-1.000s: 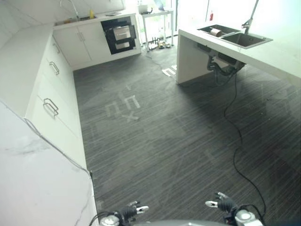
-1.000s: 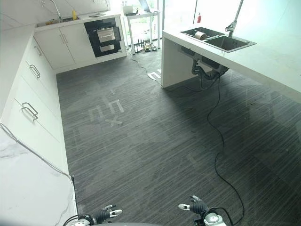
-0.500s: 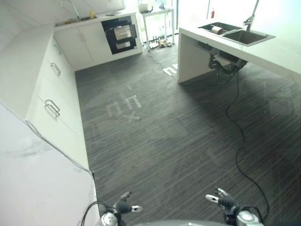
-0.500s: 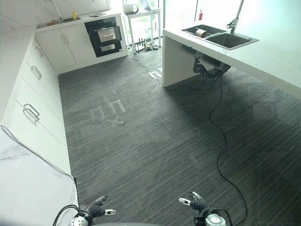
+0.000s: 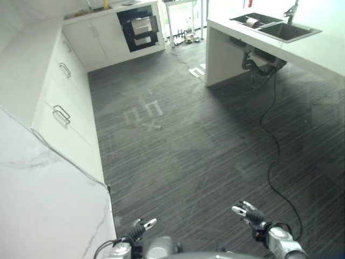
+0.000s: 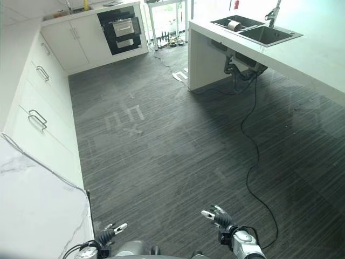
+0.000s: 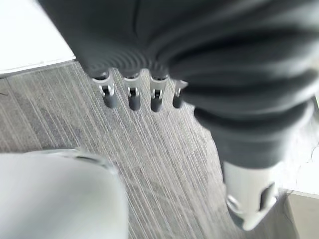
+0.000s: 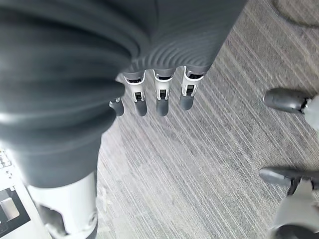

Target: Place the dishes in the dishwasher.

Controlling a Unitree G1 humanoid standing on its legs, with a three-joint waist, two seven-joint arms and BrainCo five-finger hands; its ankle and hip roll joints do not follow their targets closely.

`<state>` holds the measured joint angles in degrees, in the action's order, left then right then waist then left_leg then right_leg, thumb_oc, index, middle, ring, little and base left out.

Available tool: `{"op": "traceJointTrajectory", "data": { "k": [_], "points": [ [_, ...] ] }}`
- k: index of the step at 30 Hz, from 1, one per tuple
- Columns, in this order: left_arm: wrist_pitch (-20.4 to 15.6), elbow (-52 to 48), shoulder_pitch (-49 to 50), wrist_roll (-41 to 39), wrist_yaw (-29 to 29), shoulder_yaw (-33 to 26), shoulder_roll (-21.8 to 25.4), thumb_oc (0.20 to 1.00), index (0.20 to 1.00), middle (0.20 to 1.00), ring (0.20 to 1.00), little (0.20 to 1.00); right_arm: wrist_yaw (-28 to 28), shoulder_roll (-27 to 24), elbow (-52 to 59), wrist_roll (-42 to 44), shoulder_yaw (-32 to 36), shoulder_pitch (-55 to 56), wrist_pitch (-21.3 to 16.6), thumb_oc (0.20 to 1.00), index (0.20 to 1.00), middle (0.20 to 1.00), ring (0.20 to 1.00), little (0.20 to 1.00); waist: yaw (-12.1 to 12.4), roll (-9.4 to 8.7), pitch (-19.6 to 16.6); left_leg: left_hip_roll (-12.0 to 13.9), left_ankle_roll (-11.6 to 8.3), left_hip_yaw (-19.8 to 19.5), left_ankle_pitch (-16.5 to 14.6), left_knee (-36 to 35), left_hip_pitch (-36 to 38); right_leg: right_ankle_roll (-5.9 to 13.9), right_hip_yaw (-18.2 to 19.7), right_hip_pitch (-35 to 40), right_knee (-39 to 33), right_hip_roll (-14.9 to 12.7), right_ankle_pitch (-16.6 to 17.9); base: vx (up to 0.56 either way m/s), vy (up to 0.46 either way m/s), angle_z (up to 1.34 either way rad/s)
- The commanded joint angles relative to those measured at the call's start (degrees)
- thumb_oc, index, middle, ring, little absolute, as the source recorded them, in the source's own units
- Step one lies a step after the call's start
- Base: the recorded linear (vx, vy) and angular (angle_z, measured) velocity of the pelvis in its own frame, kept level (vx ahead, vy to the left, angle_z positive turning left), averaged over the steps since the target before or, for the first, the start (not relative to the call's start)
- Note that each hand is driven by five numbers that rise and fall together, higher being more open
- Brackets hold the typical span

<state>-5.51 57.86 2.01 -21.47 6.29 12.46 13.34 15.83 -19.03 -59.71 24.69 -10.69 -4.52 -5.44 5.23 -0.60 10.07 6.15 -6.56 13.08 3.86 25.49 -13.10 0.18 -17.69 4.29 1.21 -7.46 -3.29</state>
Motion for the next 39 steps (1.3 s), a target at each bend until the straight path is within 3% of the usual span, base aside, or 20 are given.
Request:
{"op": "traceJointTrajectory", "data": {
  "k": [1, 5, 8, 12, 15, 17, 18, 20, 21, 23, 24, 26, 28, 32, 33, 34, 35, 36, 37, 39],
  "points": [
    [-1.21, -6.77, -0.71, -4.61, 3.16, 1.36, 0.2, 1.0, 1.0, 1.0, 1.0, 1.0, 1.11, -1.04, 5.81, 3.27, -0.24, 0.35, -1.9, 1.0, 1.0, 1.0, 1.0, 1.0, 0.53, 2.23, 1.57, 4.09, -0.25, 1.35, 0.26, -13.44, 3.82, 5.51, 0.49, 4.87, 0.97, 0.15, -2.1, 0.41, 0.295, -0.07],
    [-3.32, -8.87, 2.09, -6.62, 4.98, 0.77, 0.11, 1.0, 1.0, 1.0, 1.0, 1.0, 0.9, -1.18, 8.38, 3.26, -0.87, 2.24, -2.24, 1.0, 1.0, 1.0, 1.0, 1.0, 1.14, 3.13, 2.36, 8.14, -1.54, 2.45, 6.8, -24.68, 2.19, 6.0, 0.48, 6.63, 2.39, -0.67, -3.96, 0.39, 0.338, -0.19],
    [-3.77, -8.79, 2.22, -6.28, 6.31, 0.25, -0.11, 1.0, 1.0, 1.0, 1.0, 1.0, 1.28, -1.33, 8.66, 2.31, -0.95, 2.7, -2.58, 1.0, 1.0, 1.0, 1.0, 1.0, 0.58, 2.88, 2.16, 8.04, -1.91, 5.77, 5.76, -23.76, 3.31, 6.63, -1.79, 7.61, 5.6, -2.15, -7.14, 0.4, 0.396, -0.11],
    [-1.42, -9.44, 2.19, -3.88, 6.77, 0.09, 0.59, 1.0, 1.0, 1.0, 1.0, 1.0, 0.93, -0.84, 8.44, 2.8, -0.84, 2.22, -1.34, 1.0, 1.0, 1.0, 1.0, 1.0, 2.34, 2.07, 0.55, 4.41, 0.95, 2.97, 1.49, -19.8, 2.51, 6.26, 0.14, 10.06, 13.72, -1.44, -15.74, 0.4, 0.37, -0.22],
    [0.39, -10.75, 0.9, -2.19, 6.69, 1.07, 2.39, 1.0, 1.0, 1.0, 1.0, 1.0, 0.93, -0.45, 10.17, 3.53, 0.25, 3.56, -2.28, 1.0, 1.0, 1.0, 1.0, 1.0, 2.2, 0.06, -1.04, -2.0, 6.65, 4.62, -2.9, -21.5, 6.04, 10.65, 0.11, 7.64, 30.1, -3.11, -9.25, 0.33, 0.41, -0.25],
    [0.53, -11.14, 0.77, -2.14, 6.32, 1.26, 2.82, 1.0, 1.0, 1.0, 1.0, 1.0, 0.3, -0.23, 11.54, 3.41, 0.09, 3.94, -2.11, 1.0, 1.0, 1.0, 1.0, 1.0, 2.04, -0.4, -1.22, -3.63, 7.99, 4.76, -3.98, -21.84, 6.88, 11.99, 0.33, 5.74, 34.46, -3.98, -6.55, 0.2, 0.259, 0.25],
    [1.19, -12.04, 0.73, -1.66, 5.1, 1.33, 3.44, 1.0, 1.0, 1.0, 1.0, 1.0, -0.52, 0.1, 13.47, 3.25, -0.28, 4.23, -1.9, 1.0, 1.0, 1.0, 1.0, 1.0, 1.89, -0.73, -1.33, -5.22, 9.69, 5.21, -5.55, -22.35, 8.37, 13.36, 0.31, 2.33, 39.7, -5.91, -2.05, 0.18, 0.217, 0.2],
    [1.34, -12.49, 0.57, -1.5, 3.75, 1.35, 3.86, 1.0, 1.0, 1.0, 1.0, 1.0, -0.38, 0.29, 14.15, 3.35, -0.82, 3.73, -1.79, 1.0, 1.0, 1.0, 1.0, 1.0, 1.73, -0.75, -1.38, -5.81, 10.42, 5.96, -6.52, -23.17, 9.77, 13.73, 0.33, -1.29, 42.43, -6.94, -1.01, 0.2, 0.177, -0.13],
    [0.87, -12.6, -0.6, -3.3, 2.94, 1.27, 4.89, 1.0, 1.0, 1.0, 1.0, 1.0, -0.04, 0.49, 15.31, 2.71, -2.31, 2.5, -2.11, 1.0, 1.0, 1.0, 1.0, 1.0, 0.49, 0.15, -0.62, -4.84, 10.04, 6.48, -7.16, -22.96, 11.07, 12.43, -0.08, -6.74, 38.38, -2.54, -1.61, 0.23, 0.081, -0.52],
    [1.31, -14.21, -1.28, -3.59, 3.93, 0.52, 5.77, 1.0, 1.0, 1.0, 1.0, 1.0, -0.7, -0.02, 17.79, 2.57, -3.22, 2.59, -2.53, 1.0, 1.0, 1.0, 1.0, 1.0, -1.16, 0.28, 0.81, -6.05, 8.63, 3.57, -8.85, -22.54, 13.78, 11.15, -0.88, -10.51, 27.41, -0.8, -0.71, 0.42, 0.007, -0.48],
    [1.67, -16.22, -0.97, -2.83, 4.1, 0.51, 6.15, 1.0, 1.0, 1.0, 1.0, 1.0, -0.97, -0.8, 19.95, 3.67, -3.05, 3.15, -2.62, 1.0, 1.0, 1.0, 1.0, 1.0, -2.13, -0.05, 1.61, -6.82, 7.37, 2.21, -10.21, -23.34, 16.93, 10.65, -2.93, -12.54, 13.76, -3.59, 3.09, 0.59, -0.058, 0.05],
    [0.76, -16.59, -0.07, -1.66, 4.56, 1.03, 5.94, 1.0, 1.0, 1.0, 1.0, 1.0, -1.62, -0.36, 21.06, 3.41, -2.73, 3.29, -2.82, 1.0, 1.0, 1.0, 1.0, 1.0, -3.58, -0.46, 2.54, -7.21, 7.53, 1.33, -14.25, -23.94, 21.27, 13.16, -2.1, -17.6, 6.2, -8.76, 11.05, 0.72, -0.086, 0.35],
    [0.55, -17.58, 1.04, -0.63, 4.65, 1.17, 5.92, 1.0, 1.0, 1.0, 1.0, 1.0, -2.4, 0.42, 22.37, 2.16, -2.26, 3.53, -1.97, 1.0, 1.0, 1.0, 1.0, 1.0, -3.86, -0.11, 3.03, -7.09, 8.2, 0.54, -18.58, -20.88, 23.13, 13.28, -1.42, -20.19, 7.11, -11.08, 11.76, 0.64, -0.096, 0.27],
    [0.16, -16.6, 1.91, -0.34, 4.11, 0.54, 5.64, 1.0, 1.0, 1.0, 1.0, 1.0, -2.91, -0.08, 22.41, 2.71, -2.47, 3.04, -0.54, 1.0, 1.0, 1.0, 1.0, 1.0, -3.79, -0.28, 1.79, -6.82, 7.96, 1.0, -23.58, -10.95, 22.86, 12.08, -2.22, -17.45, 9.72, -9.07, 8.12, 0.57, -0.108, 0.25],
    [0.14, -15.27, 1.48, -0.43, 3.5, 0.62, 4.28, 1.0, 1.0, 1.0, 1.0, 1.0, -3.3, -1.15, 21.8, 3.67, -3.96, 1.58, 0.4, 1.0, 1.0, 1.0, 1.0, 1.0, -4.11, -0.44, 0.06, -5.5, 5.36, 2.47, -20.55, -2.32, 22.07, 8.43, -3.01, -15.32, 10.16, -6.21, 6.05, 0.4, -0.048, 0.13],
    [0.08, -15.03, 1.4, -0.49, 3.51, 0.57, 4.09, 1.0, 1.0, 1.0, 1.0, 1.0, -3.09, -1.34, 21.62, 3.59, -4.08, 1.31, 0.5, 1.0, 1.0, 1.0, 1.0, 1.0, -4.12, -0.32, -0.18, -5.01, 4.73, 2.57, -19.52, -0.61, 21.92, 7.91, -3.03, -14.89, 10.01, -5.61, 5.58, 0.62, -0.079, -0.38],
    [-0.85, -13.65, 1.34, -0.63, 3.6, 0.27, 3.31, 1.0, 1.0, 1.0, 1.0, 1.0, -1.37, -2.38, 20.06, 2.55, -4.49, 0.18, 0.04, 1.0, 1.0, 1.0, 1.0, 1.0, -4.03, -0.05, -1.11, -3.18, 1.72, 2.17, -13.25, 11.1, 18.84, 5.42, -2.69, -12.25, 8.38, -2.94, 3.45, 0.4, -0.031, -0.68],
    [-0.9, -13.38, 1.38, -0.63, 3.24, 0.25, 3.14, 1.0, 1.0, 1.0, 1.0, 1.0, -0.83, -2.67, 19.61, 1.82, -4.41, -0.08, -0.07, 1.0, 1.0, 1.0, 1.0, 1.0, -3.96, 0.08, -1.33, -3.14, 1.32, 1.87, -12.35, 12.97, 18.09, 4.89, -2.55, -11.53, 7.91, -2.45, 2.93, 0.58, -0.06, -0.94],
    [-0.49, -12.51, 1.22, -0.85, 1.2, -0.13, 2.84, 1.0, 1.0, 1.0, 1.0, 1.0, 0.31, -3.85, 19.1, 0.22, -4.23, -0.44, 0.03, 1.0, 1.0, 1.0, 1.0, 1.0, -3.83, -0.22, -1.53, -0.88, -0.01, 2.29, -8.64, 23.52, 12.88, 2.84, -2.81, -9.16, 6.65, -1.82, 1.14, 0.36, -0.027, -0.78],
    [0.2, -11.74, 0.27, -2.23, 0.57, -0.53, 2.77, 1.0, 1.0, 1.0, 1.0, 1.0, 0.34, -4.51, 19.41, 0.01, -4.22, -0.63, 0.52, 1.0, 1.0, 1.0, 1.0, 1.0, -3.71, -0.44, -1.17, 1.55, 0.17, 1.98, -7.9, 27.44, 7.55, 1.81, -3.33, -7.61, 6.34, -1.65, -0.08, 0.28, -0.008, -0.53]
  ]
}}
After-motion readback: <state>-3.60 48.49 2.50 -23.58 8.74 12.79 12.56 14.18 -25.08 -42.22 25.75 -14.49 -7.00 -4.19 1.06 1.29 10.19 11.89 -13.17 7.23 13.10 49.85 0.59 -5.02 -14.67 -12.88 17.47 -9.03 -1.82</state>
